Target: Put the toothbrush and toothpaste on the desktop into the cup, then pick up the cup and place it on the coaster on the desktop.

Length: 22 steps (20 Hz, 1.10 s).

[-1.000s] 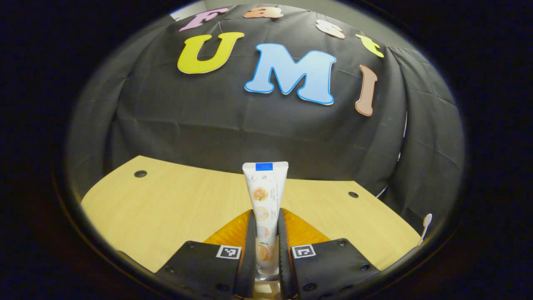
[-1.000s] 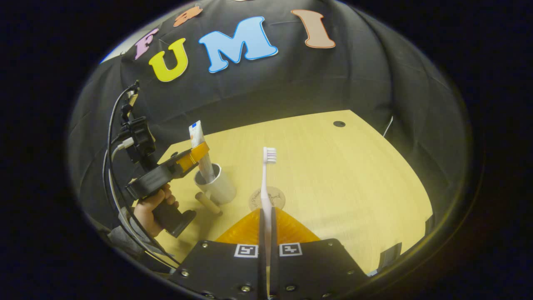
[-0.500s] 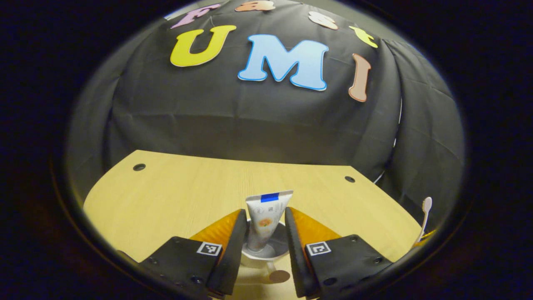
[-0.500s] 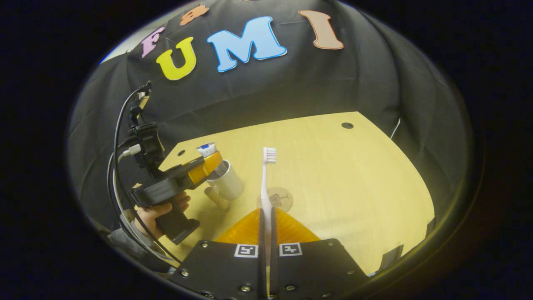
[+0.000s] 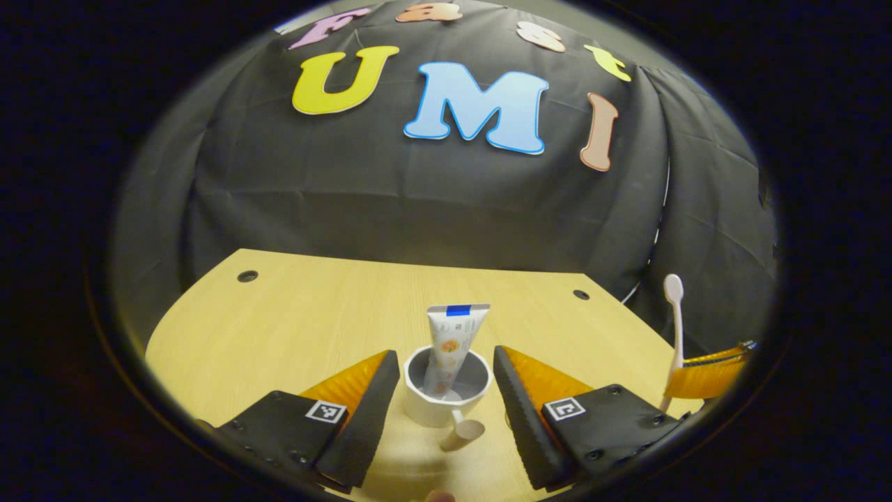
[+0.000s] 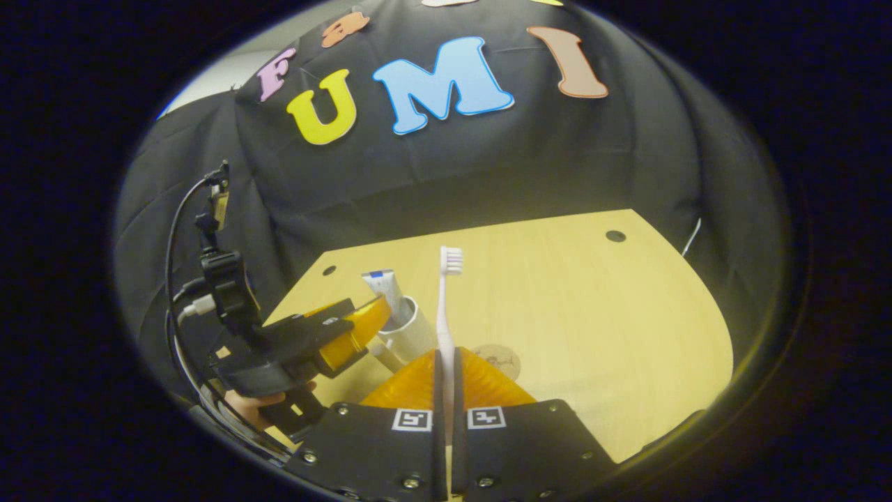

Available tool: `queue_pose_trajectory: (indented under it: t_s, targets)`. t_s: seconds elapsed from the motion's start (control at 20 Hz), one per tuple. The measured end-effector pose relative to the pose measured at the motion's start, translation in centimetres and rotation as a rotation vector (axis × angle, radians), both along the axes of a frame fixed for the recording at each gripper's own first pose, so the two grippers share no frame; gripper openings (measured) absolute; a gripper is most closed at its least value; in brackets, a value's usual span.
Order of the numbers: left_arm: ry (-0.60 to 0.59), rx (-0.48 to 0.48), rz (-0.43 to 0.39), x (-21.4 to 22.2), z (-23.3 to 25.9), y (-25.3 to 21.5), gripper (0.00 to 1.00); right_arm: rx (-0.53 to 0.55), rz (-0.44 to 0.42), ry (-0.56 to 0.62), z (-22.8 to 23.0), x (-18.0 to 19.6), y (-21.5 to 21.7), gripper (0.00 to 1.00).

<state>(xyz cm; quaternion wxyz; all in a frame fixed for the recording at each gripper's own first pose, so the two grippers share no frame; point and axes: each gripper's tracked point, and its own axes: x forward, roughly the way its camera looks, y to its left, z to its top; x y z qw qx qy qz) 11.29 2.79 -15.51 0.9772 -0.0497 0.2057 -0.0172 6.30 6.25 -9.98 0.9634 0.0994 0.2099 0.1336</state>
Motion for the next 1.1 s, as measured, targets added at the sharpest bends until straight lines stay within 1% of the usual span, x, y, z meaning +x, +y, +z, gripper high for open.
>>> queue_pose_trajectory:
  t_s: [0.15, 0.45, 0.65, 0.8, 0.95, 1.1]
  targets:
    - [0.004, -0.002, 0.014, -1.8, 0.8, 0.3, 0.88, 0.009, 0.056, -0.07, 2.0, 2.1, 2.1, 0.04]
    - [0.05, -0.05, 0.018, -4.3, 0.6, 0.0, 0.88, 0.039, 0.119, -0.186, 4.4, 6.1, 5.8, 0.04]
    - [0.099, -0.086, 0.029, -6.1, -0.4, 0.4, 0.87, 0.037, 0.135, -0.258, 5.3, 8.9, 7.6, 0.04]
    - [0.14, -0.11, 0.035, -7.2, -1.2, 1.2, 0.89, 0.018, 0.152, -0.3, 5.3, 10.5, 9.0, 0.04]
    - [0.169, -0.11, 0.027, -8.2, -1.6, 1.4, 0.87, -0.005, 0.165, -0.35, 5.3, 11.3, 10.3, 0.04]
    - [0.195, -0.121, 0.015, -9.0, -2.4, 1.7, 0.88, -0.023, 0.17, -0.392, 5.2, 12.1, 11.1, 0.04]
